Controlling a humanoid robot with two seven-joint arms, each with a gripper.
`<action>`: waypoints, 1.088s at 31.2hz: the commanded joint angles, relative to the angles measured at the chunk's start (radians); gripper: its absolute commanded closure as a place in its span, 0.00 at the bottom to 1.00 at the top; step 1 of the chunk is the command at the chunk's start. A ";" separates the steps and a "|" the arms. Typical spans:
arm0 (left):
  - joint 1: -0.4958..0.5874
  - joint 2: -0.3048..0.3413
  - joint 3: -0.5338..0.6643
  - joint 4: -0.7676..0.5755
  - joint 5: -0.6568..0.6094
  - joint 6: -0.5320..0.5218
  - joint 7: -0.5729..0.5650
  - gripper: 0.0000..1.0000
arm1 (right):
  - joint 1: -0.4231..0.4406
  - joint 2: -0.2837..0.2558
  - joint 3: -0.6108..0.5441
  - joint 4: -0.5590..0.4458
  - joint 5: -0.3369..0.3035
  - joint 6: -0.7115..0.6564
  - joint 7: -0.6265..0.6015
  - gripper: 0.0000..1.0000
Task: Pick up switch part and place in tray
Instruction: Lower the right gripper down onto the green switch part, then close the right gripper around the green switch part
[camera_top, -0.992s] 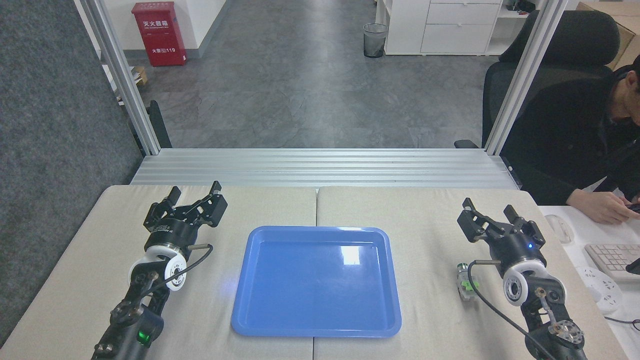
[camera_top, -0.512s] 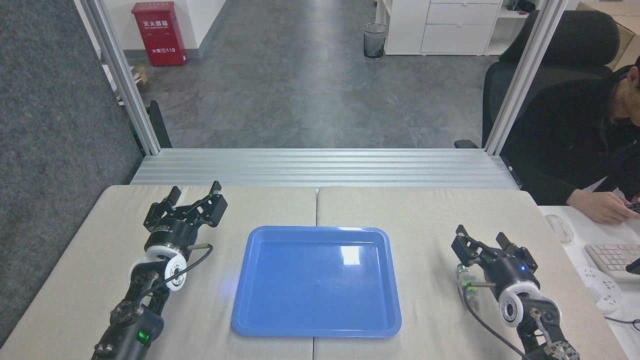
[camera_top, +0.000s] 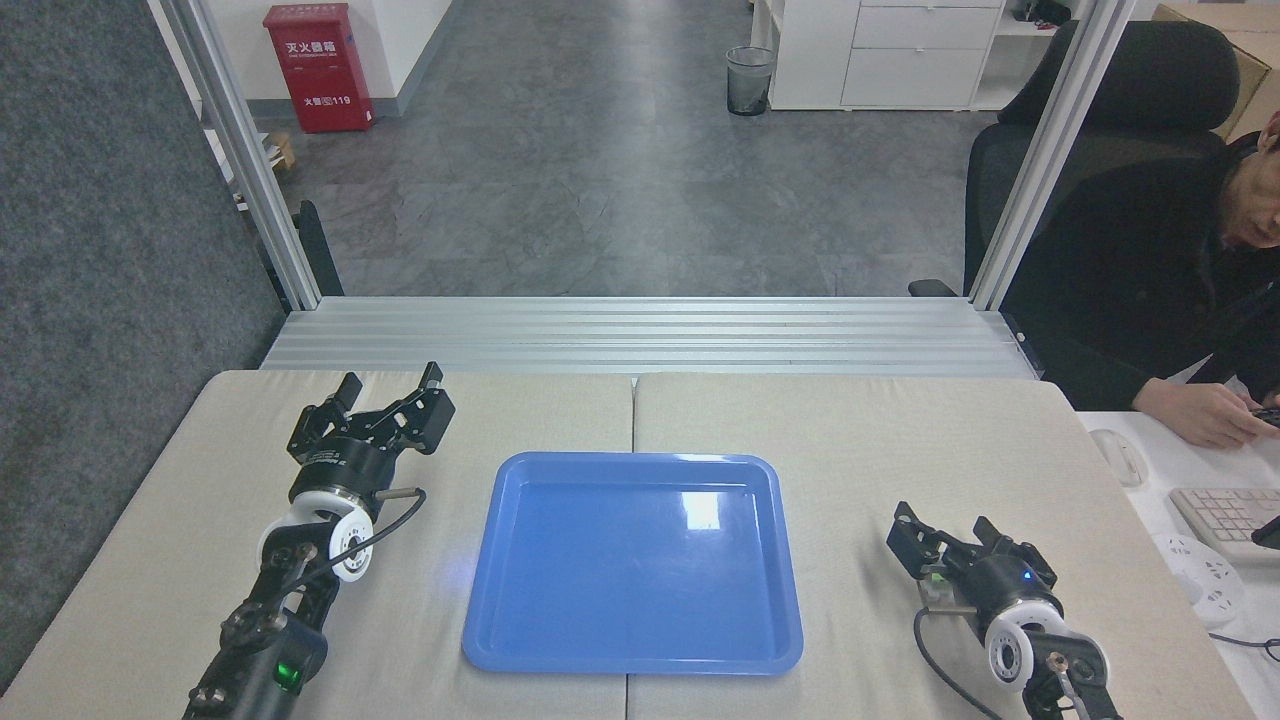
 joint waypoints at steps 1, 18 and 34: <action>0.000 0.000 0.000 0.000 0.000 0.000 0.000 0.00 | 0.034 -0.007 0.078 -0.004 0.009 -0.001 0.009 0.01; 0.000 0.000 0.000 0.000 0.000 0.000 0.000 0.00 | 0.040 -0.090 0.147 -0.016 0.083 -0.003 0.009 0.12; 0.000 0.000 0.000 0.000 0.000 0.000 0.000 0.00 | 0.052 -0.090 0.171 -0.016 0.110 0.000 0.012 0.30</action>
